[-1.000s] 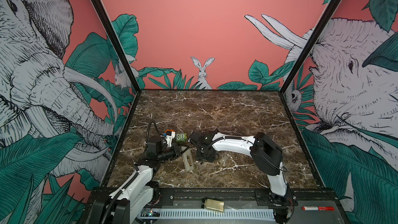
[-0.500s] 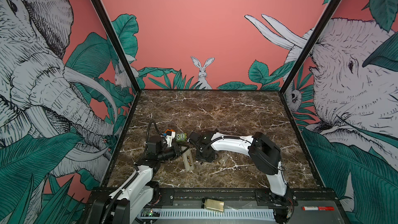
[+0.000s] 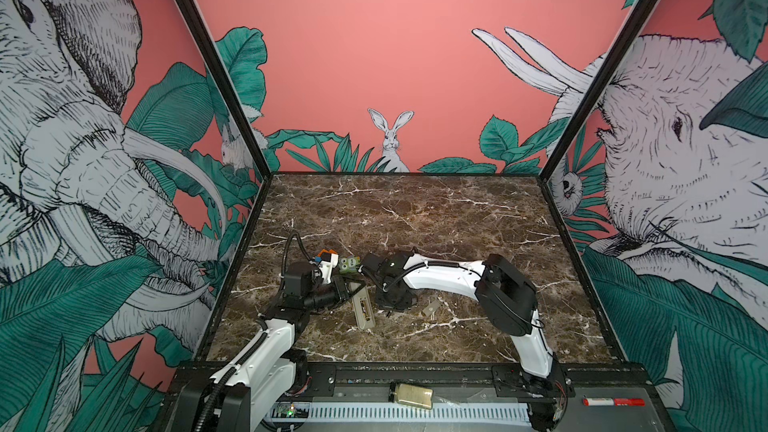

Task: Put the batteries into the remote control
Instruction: 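Lower the right gripper onto the second AA battery and close on it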

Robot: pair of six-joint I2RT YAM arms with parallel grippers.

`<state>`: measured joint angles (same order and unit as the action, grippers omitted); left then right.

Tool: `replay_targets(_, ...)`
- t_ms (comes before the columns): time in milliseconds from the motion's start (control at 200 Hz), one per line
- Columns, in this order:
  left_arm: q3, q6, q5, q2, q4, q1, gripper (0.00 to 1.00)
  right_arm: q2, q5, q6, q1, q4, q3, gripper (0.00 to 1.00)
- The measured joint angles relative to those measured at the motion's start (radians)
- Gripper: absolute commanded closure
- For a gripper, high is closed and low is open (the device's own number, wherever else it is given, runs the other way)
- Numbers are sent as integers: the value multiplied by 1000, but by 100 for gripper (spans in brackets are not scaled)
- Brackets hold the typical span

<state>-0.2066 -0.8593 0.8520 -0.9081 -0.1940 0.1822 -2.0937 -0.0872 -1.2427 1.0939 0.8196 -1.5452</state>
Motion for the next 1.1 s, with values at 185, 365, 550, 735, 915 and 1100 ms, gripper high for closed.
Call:
replay_targets(185, 0, 0, 0, 0, 0, 0, 100, 0, 0, 5, 0, 3, 0, 76)
replay_targets(365, 0, 1, 3, 0, -5, 0, 100, 0, 1, 8, -4, 3, 2, 77)
replay_targets(550, 0, 22, -1, -8, -6, 0, 100, 0, 1, 16, -9, 4, 2, 79)
replay_targets(735, 5, 23, -1, -16, -45, 0, 100, 0, 0, 21, -13, 4, 2, 80)
replay_targets(915, 11, 22, 0, -16, -68, -1, 100, 0, -5, 31, -21, 3, 4, 81)
replay_targets(1100, 18, 19, -1, -16, -78, -1, 100, 0, -10, 43, -24, 4, 6, 83)
